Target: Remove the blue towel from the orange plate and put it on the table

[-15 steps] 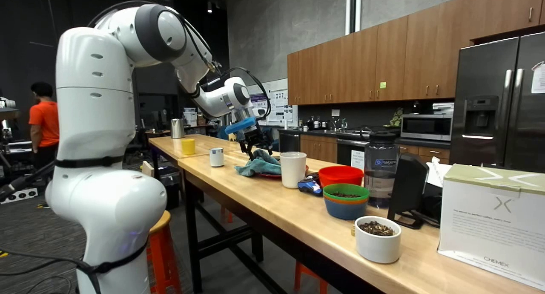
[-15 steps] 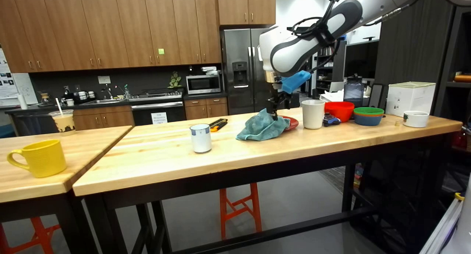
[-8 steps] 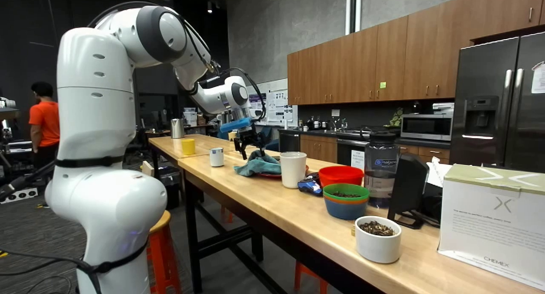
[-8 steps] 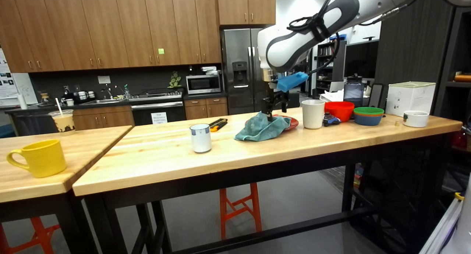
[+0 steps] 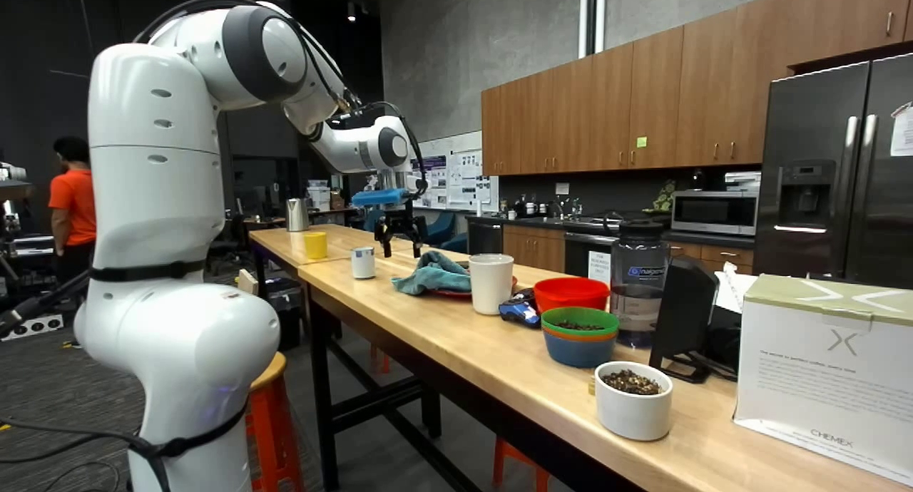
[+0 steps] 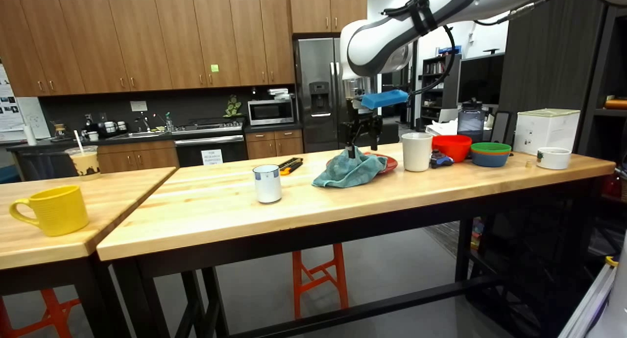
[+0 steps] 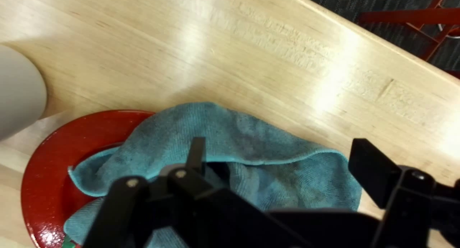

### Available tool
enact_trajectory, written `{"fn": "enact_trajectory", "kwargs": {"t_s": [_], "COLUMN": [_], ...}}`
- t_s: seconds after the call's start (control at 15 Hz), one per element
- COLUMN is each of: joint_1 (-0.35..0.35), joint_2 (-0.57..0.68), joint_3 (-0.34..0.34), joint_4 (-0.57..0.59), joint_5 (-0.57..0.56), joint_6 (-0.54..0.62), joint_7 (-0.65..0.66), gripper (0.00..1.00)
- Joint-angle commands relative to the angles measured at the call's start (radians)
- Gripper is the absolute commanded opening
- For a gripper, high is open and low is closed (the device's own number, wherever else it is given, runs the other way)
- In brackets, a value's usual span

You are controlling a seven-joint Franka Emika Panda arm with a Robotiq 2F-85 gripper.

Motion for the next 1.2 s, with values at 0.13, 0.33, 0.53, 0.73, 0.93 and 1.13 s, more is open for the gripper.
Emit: {"fn": "enact_trajectory", "kwargs": {"t_s": [0.13,0.33,0.53,0.73,0.93,1.13], "joint_1": [-0.018,-0.030,-0.051,-0.075,-0.097,-0.114], "joint_2": [-0.036,-0.032,-0.018,-0.004,0.001,-0.004], "joint_3": [-0.016,-0.026,-0.041,-0.058,-0.070,-0.079], "joint_4": [-0.072,-0.087,-0.068,-0.020,0.013,0.027], "joint_5": [0.017,0.043,0.119,0.203,0.297,0.386], "joint_6": [-0.043,-0.022,0.026,0.032,0.012,-0.037], "joint_7": [-0.022,-0.088,-0.296,-0.509,-0.721,-0.921], "gripper": [1.00,1.00,1.00,1.00,1.00,1.00]}}
